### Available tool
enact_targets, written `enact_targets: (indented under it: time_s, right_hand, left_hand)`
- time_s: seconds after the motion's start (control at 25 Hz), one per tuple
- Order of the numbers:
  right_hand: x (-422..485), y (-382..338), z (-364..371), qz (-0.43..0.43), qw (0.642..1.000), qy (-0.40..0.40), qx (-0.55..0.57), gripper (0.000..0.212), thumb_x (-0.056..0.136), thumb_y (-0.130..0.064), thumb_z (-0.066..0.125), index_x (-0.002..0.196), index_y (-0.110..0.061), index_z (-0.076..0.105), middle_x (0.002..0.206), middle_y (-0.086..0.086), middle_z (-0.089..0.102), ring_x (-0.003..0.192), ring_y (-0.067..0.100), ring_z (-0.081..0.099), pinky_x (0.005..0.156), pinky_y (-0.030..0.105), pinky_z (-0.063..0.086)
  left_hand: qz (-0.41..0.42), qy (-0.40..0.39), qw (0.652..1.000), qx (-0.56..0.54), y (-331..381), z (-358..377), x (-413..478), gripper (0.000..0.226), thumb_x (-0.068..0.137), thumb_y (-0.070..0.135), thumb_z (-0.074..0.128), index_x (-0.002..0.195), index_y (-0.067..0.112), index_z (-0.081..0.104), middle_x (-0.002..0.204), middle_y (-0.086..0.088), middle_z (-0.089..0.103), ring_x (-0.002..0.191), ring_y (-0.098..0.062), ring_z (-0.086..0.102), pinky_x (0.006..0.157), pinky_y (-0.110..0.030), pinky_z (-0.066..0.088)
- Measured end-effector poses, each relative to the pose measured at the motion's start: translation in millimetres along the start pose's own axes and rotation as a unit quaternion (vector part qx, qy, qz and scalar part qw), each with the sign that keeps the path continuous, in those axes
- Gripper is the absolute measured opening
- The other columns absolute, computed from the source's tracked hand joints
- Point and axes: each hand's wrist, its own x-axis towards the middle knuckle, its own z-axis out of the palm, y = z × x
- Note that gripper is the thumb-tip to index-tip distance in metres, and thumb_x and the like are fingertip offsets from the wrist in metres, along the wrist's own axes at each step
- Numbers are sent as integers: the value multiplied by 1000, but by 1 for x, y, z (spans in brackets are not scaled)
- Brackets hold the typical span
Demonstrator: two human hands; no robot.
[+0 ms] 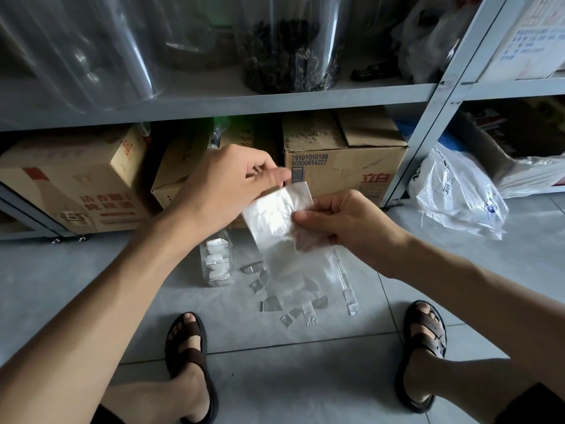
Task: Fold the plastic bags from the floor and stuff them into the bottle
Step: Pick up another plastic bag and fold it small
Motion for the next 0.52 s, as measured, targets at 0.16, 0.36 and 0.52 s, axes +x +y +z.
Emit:
enact_targets:
  time_s: [0.16, 0.36, 0.52]
  right_hand:
    - [5, -5, -6, 1, 995, 47, 93, 17, 81, -18, 68, 87, -2, 71, 76, 9, 73, 63, 13, 70, 64, 24, 59]
    - [8, -8, -16, -16, 980, 156, 126, 14, 89, -17, 68, 86, -4, 72, 73, 5, 70, 61, 11, 66, 57, 24, 56]
    - [7, -9, -23, -13, 977, 178, 119, 21, 90, -18, 68, 95, 2, 72, 82, 10, 73, 69, 17, 69, 62, 27, 58]
  left_hand:
    - [-222, -43, 930, -289, 3, 3, -3, 57, 82, 68, 55, 94, 16, 75, 85, -13, 74, 80, -29, 69, 80, -34, 57]
    - [-252, -105, 920, -283, 12, 20, -12, 43, 81, 44, 75, 90, 2, 72, 60, 6, 65, 56, -3, 63, 67, -28, 53]
    - [-257, -102, 903, -328, 10, 24, -12, 13, 80, 19, 79, 87, 8, 78, 93, -15, 77, 94, -33, 73, 95, -49, 55]
